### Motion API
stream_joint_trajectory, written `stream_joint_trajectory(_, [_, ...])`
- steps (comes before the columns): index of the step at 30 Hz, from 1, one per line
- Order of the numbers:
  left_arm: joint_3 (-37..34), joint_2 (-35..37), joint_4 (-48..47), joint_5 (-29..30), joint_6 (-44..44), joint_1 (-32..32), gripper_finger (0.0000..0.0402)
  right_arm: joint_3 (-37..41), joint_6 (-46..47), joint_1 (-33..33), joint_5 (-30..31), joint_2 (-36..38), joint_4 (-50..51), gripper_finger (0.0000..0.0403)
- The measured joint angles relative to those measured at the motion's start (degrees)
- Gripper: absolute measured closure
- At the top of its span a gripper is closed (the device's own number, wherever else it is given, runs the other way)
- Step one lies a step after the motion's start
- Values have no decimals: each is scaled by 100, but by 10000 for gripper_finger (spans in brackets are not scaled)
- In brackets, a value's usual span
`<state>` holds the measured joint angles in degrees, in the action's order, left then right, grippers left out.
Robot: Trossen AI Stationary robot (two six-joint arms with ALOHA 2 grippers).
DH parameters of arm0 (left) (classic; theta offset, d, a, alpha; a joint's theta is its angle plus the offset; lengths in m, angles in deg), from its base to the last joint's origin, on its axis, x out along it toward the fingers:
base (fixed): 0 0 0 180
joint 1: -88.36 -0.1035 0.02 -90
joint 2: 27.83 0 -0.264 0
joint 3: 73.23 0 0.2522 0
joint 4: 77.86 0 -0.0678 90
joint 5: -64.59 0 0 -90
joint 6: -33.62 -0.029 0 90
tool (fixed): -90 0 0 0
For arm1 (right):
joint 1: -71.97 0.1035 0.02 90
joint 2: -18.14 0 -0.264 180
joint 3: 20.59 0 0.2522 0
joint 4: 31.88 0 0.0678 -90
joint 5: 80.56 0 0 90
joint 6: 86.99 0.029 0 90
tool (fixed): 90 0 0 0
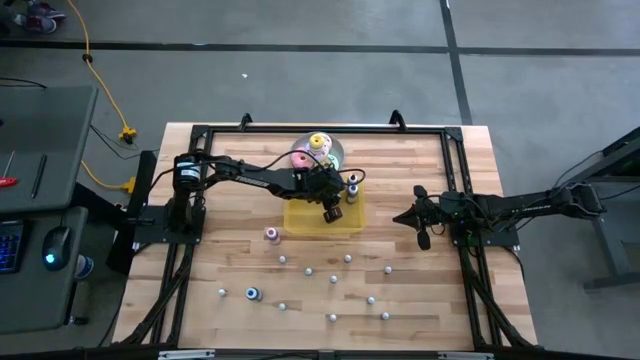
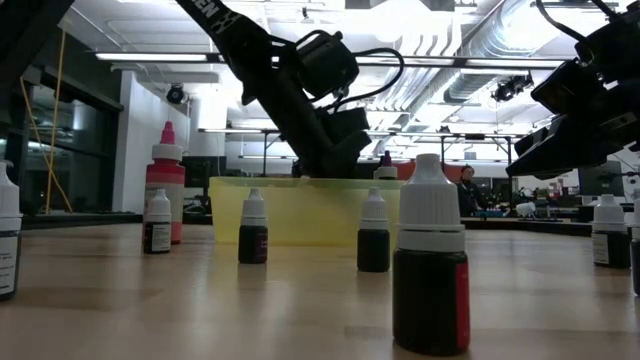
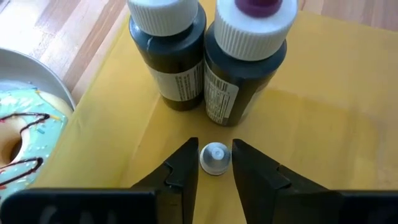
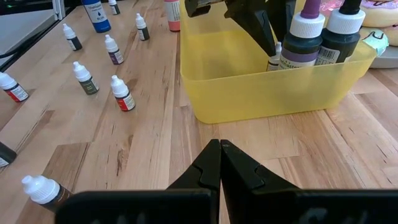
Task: Pick & Place food coloring
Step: Put the large pink food coloring bottle into the yellow container
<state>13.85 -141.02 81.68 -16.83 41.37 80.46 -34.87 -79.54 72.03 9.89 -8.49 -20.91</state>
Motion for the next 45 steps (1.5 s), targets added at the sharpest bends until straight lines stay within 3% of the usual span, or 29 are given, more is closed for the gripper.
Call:
stream_joint_trajectory(9, [0,0,120,4,-181,3,302,0,0,-2,2,0,0,402])
stream_joint_trajectory(20, [61,189,83,15,-285,17,238,0,0,-2,-1,0,-2,402])
stream_joint_trajectory(32, [57,1317,-469,64,-456,131,224,0,0,-2,-1,2,37,402])
stream_joint_trajectory(45, [55,2643,-2333,-143,-493,483,224,0,0,0,-1,2,3,402])
